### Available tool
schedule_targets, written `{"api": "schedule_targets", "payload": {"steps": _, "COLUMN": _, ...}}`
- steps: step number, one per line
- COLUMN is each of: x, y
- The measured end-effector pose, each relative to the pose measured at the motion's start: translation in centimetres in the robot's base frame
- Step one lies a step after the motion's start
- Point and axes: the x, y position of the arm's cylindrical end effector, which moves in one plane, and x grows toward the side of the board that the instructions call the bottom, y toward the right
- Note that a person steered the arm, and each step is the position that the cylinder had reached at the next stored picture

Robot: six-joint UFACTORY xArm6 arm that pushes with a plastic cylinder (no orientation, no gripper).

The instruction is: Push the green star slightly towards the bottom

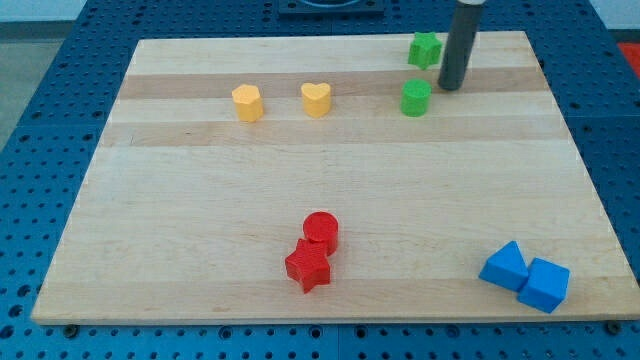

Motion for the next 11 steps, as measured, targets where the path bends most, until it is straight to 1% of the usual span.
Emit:
{"api": "schedule_targets", "payload": {"steps": 1, "x": 2.3, "y": 0.0}}
{"api": "schedule_targets", "payload": {"steps": 2, "x": 5.6, "y": -0.1}}
{"api": "schedule_targets", "payload": {"steps": 6, "x": 5.4, "y": -0.8}}
{"api": "schedule_targets", "payload": {"steps": 7, "x": 3.8, "y": -0.2}}
{"api": "schedule_targets", "payload": {"steps": 8, "x": 3.8, "y": -0.2}}
{"api": "schedule_targets", "payload": {"steps": 11, "x": 3.8, "y": -3.3}}
